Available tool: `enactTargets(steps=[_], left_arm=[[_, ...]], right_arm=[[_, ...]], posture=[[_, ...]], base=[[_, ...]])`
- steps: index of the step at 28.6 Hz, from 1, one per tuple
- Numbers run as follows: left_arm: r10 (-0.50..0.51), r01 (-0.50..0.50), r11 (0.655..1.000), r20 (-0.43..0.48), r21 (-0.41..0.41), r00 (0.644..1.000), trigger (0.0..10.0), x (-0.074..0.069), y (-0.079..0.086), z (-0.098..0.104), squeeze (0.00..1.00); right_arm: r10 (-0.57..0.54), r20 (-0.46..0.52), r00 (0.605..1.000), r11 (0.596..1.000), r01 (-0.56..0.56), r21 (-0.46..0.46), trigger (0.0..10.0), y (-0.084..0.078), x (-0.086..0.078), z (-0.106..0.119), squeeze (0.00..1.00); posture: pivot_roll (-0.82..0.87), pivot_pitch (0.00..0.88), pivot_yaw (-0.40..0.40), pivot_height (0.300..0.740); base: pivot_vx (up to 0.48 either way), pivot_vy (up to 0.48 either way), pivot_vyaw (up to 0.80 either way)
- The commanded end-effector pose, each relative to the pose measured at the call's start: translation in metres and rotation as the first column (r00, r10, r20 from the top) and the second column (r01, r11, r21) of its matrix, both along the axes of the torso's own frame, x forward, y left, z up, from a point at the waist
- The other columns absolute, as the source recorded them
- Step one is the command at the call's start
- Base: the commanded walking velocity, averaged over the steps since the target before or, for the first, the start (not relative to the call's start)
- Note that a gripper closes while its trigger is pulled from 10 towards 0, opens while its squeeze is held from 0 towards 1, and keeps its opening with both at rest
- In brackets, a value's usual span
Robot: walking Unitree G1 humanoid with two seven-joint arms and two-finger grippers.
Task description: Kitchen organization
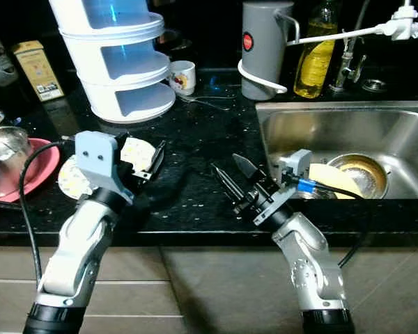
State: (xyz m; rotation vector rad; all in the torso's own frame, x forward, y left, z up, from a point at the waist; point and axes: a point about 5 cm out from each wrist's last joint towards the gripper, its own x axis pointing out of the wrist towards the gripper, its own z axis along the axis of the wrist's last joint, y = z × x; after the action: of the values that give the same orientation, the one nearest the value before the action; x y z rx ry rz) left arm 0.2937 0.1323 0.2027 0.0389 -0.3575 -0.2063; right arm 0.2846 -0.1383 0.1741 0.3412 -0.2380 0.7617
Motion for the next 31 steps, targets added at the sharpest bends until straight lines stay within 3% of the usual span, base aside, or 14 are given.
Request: enactTargets(steps=[1, 7, 12, 15, 16, 18, 21, 22, 23, 25, 27, 28, 29, 31], left_arm=[[0.002, -0.002, 1.000, 0.012, 0.004, 1.000, 10.0, -0.001, 0.001, 0.004, 0.00], [0.000, 0.000, 1.000, 0.019, -0.002, 1.000, 10.0, -0.002, 0.001, 0.009, 0.00], [0.004, -0.005, 0.997, -0.010, -0.080, 1.000, 10.0, -0.003, 0.003, 0.008, 0.00], [-0.035, 0.012, 0.944, -0.065, -0.330, 0.997, 10.0, -0.009, 0.003, 0.008, 0.00], [-0.035, 0.012, 0.944, -0.065, -0.330, 0.997, 10.0, -0.009, 0.003, 0.008, 0.00], [-0.059, 0.014, 0.889, -0.084, -0.458, 0.995, 10.0, -0.014, 0.001, 0.008, 0.00], [-0.064, -0.027, 0.769, -0.120, -0.638, 0.991, 10.0, -0.022, 0.006, 0.006, 0.00], [-0.064, -0.027, 0.769, -0.120, -0.638, 0.991, 10.0, -0.022, 0.006, 0.006, 0.00], [-0.043, -0.068, 0.692, -0.135, -0.719, 0.990, 10.0, -0.026, 0.013, 0.007, 0.00], [-0.030, -0.088, 0.669, -0.144, -0.738, 0.989, 10.0, -0.027, 0.017, 0.008, 0.00], [0.008, -0.149, 0.601, -0.180, -0.785, 0.984, 10.0, -0.029, 0.026, 0.008, 0.00], [0.008, -0.149, 0.601, -0.180, -0.785, 0.984, 10.0, -0.029, 0.026, 0.008, 0.00], [0.030, -0.191, 0.540, -0.208, -0.820, 0.978, 10.0, -0.032, 0.033, 0.010, 0.00], [0.046, -0.226, 0.463, -0.231, -0.857, 0.972, 10.0, -0.036, 0.039, 0.011, 0.00]], right_arm=[[0.010, 0.009, 1.000, 1.000, -0.010, -0.009, 10.0, 0.003, 0.000, 0.003, 0.00], [0.012, 0.015, 1.000, 1.000, -0.011, -0.014, 10.0, 0.003, 0.000, 0.005, 0.00], [0.014, 0.016, 1.000, 1.000, -0.014, -0.016, 10.0, 0.003, 0.000, 0.005, 0.00], [0.020, 0.019, 1.000, 1.000, -0.019, -0.020, 10.0, 0.004, 0.001, 0.007, 0.00], [0.020, 0.019, 1.000, 1.000, -0.019, -0.020, 10.0, 0.004, 0.001, 0.007, 0.00], [0.022, 0.020, 1.000, 0.999, -0.022, -0.024, 10.0, 0.003, 0.001, 0.007, 0.00], [0.030, 0.019, 0.999, 0.999, -0.029, -0.035, 10.0, 0.003, 0.002, 0.006, 0.00], [0.030, 0.019, 0.999, 0.999, -0.029, -0.035, 10.0, 0.003, 0.002, 0.006, 0.00], [0.032, 0.018, 0.999, 0.999, -0.031, -0.036, 10.0, 0.003, 0.002, 0.006, 0.00], [0.033, 0.018, 0.999, 0.999, -0.032, -0.037, 10.0, 0.003, 0.002, 0.006, 0.00], [0.037, 0.015, 0.999, 0.998, -0.037, -0.042, 10.0, 0.004, 0.003, 0.005, 0.00], [0.037, 0.015, 0.999, 0.998, -0.037, -0.042, 10.0, 0.004, 0.003, 0.005, 0.00], [0.046, 0.011, 0.999, 0.998, -0.045, -0.047, 10.0, 0.004, 0.003, 0.005, 0.00], [0.055, 0.009, 0.998, 0.997, -0.055, -0.054, 10.0, 0.004, 0.003, 0.004, 0.00]], posture=[[-0.01, 0.000, 0.001, 0.740], [-0.01, 0.000, 0.001, 0.740], [0.00, 0.000, -0.004, 0.740], [0.00, 0.000, -0.006, 0.740], [0.00, 0.000, -0.006, 0.740], [0.00, 0.000, -0.006, 0.740], [0.00, 0.000, -0.003, 0.740], [0.00, 0.000, -0.003, 0.740], [0.00, 0.000, 0.001, 0.740], [0.00, 0.000, 0.001, 0.740], [0.00, 0.000, 0.000, 0.740], [0.00, 0.000, 0.000, 0.740], [0.00, 0.000, 0.000, 0.740], [0.01, 0.000, -0.001, 0.740]], base=[[0.000, 0.000, 0.00], [0.000, 0.000, 0.00], [0.000, 0.000, 0.00], [0.000, 0.000, 0.00], [0.000, 0.000, 0.00], [0.000, 0.000, 0.00], [0.000, 0.000, 0.00], [0.000, 0.000, 0.00], [0.000, 0.000, 0.00], [0.000, 0.000, 0.00], [0.000, 0.000, 0.00], [0.000, 0.000, 0.00], [0.000, 0.000, 0.00], [0.000, 0.000, 0.00]])
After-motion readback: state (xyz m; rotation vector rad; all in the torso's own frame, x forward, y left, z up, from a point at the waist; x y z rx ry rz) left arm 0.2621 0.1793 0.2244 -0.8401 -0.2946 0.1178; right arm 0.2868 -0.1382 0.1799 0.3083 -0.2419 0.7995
